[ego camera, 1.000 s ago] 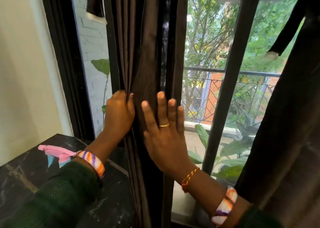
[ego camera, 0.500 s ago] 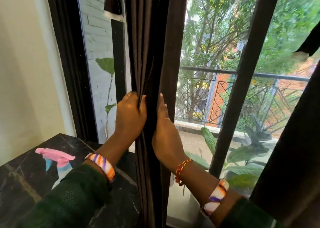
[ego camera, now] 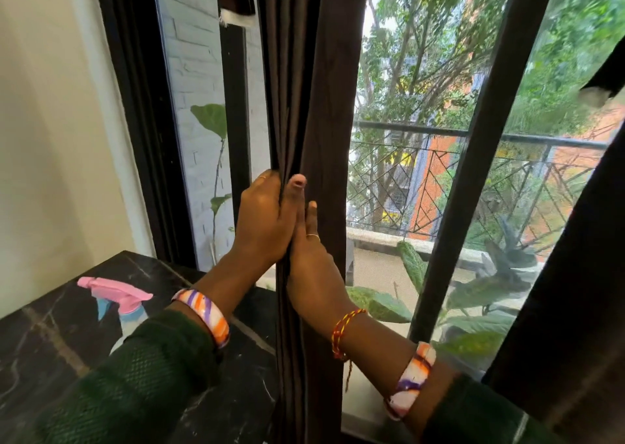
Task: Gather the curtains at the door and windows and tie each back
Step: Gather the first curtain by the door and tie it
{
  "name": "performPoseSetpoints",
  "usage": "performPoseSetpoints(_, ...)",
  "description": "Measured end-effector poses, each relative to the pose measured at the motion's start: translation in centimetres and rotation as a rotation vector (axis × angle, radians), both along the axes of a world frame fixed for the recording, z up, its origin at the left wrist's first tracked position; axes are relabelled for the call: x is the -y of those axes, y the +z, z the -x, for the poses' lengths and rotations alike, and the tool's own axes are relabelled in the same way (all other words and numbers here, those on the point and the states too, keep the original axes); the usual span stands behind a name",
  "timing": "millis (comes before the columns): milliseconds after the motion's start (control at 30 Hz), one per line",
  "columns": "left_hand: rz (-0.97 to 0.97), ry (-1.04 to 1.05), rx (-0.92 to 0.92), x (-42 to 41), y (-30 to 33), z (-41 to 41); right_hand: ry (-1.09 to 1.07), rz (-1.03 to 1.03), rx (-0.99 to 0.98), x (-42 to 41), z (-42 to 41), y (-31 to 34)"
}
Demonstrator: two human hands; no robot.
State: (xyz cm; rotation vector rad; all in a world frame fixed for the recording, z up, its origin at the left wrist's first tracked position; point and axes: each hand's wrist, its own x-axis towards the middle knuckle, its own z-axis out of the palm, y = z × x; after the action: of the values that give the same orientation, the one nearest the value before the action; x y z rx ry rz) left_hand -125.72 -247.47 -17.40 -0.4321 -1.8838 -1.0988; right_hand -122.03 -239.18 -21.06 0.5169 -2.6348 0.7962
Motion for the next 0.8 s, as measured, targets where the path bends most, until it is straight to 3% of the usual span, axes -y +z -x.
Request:
performPoseSetpoints(200,0.109,0.131,-0.075,-0.3,-0.2,-0.7,0.038,-0.112,0.042,-0.5,-1.1,-1.6)
performPoseSetpoints(433,0.086,0.091,-0.040,0.5,-0.3,-2.3,0.352,-0.002,0.143,-4.4,-1.4,-2.0)
performPoseSetpoints(633,-0.032,0.107,-0.050,-1.7,0.3,-3.8,0.107,0.578,-0.116,-5.0,-1.3,8.4)
performPoseSetpoints(733,0.087,0.118,0.015,-3.4,0.3,-4.2,0.054,0.472,-0.262,-4.0,-1.6,14.1)
performPoseSetpoints(800,0.238,0.180,-0.037,-4.3,0.1,-3.8,-0.024,0.368,-0.308,-3.3,-1.6,16.8)
